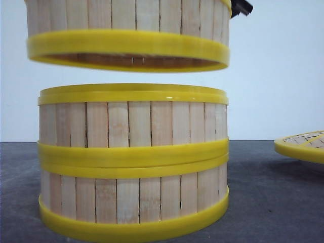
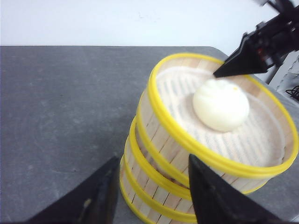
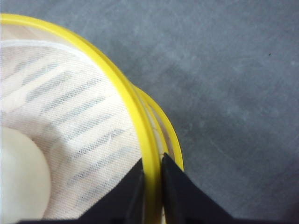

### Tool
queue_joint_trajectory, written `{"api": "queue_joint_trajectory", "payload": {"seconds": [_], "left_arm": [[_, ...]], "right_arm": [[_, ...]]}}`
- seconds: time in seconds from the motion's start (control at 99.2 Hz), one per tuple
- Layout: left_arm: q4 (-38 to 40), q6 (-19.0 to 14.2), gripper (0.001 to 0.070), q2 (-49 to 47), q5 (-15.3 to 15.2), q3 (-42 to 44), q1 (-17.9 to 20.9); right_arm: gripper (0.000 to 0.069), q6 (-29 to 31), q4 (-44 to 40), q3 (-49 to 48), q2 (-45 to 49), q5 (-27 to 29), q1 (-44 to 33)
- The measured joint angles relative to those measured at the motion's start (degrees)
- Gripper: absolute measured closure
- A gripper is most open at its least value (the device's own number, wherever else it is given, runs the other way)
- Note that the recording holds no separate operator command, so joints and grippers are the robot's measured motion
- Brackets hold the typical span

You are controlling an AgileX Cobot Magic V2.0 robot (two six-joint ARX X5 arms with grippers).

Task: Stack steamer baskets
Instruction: 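Grip the basket rim with the right gripper and lift it over the stack, then lower the held basket onto the stack and open the right gripper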

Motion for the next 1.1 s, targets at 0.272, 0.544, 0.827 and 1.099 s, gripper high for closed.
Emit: {"api": "queue_joint_trajectory", "payload": {"seconds": [0.272,0.544,0.827,1.099], "left_arm": [[0.0,0.0,0.0438,0.0,0.1,0.0,0.0],[0.0,0.0,0.0438,0.0,0.1,0.0,0.0],[0.0,0.0,0.0438,0.0,0.1,0.0,0.0],[0.0,0.0,0.0438,0.0,0.5,0.0,0.0]], "right_arm": [[0.0659,0.0,1.1,0.0,2.2,1.3,-0.1],[0.0659,0.0,0.8,0.0,4.3,1.5,0.1],[0.0659,-0.1,-1.7,0.0,4.3,3.9,0.1],[0.061,-0.3,-1.3,0.0,4.3,4.0,0.1]]}}
